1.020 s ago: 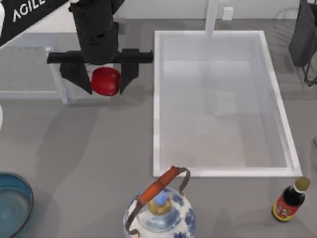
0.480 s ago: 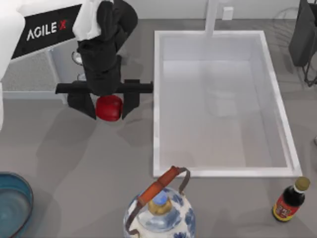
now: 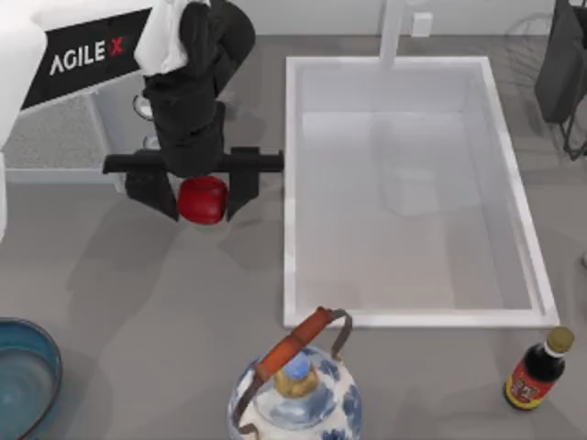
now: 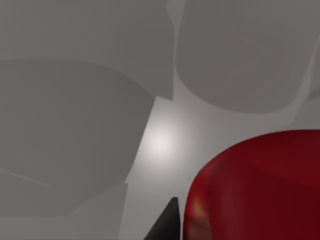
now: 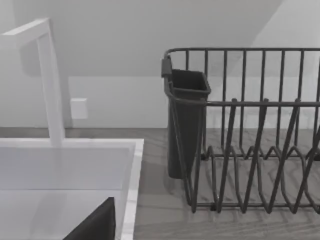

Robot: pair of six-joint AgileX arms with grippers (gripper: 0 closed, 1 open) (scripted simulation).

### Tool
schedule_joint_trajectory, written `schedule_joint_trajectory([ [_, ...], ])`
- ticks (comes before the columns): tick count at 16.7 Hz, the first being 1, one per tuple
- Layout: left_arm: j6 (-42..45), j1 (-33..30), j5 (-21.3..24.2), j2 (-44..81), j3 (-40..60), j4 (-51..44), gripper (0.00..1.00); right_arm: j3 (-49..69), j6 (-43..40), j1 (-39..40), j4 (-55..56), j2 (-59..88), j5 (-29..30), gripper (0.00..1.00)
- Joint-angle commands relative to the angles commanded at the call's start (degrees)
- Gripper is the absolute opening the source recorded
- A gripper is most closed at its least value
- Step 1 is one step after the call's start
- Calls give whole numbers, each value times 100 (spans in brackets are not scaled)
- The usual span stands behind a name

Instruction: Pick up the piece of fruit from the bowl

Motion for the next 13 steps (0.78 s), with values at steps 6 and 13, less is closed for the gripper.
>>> schedule_joint_trajectory([
  [6,0,0,0,0,0,0,90,0,0,0,0,0,0,100],
  [13,0,0,0,0,0,0,100,0,0,0,0,0,0,100],
])
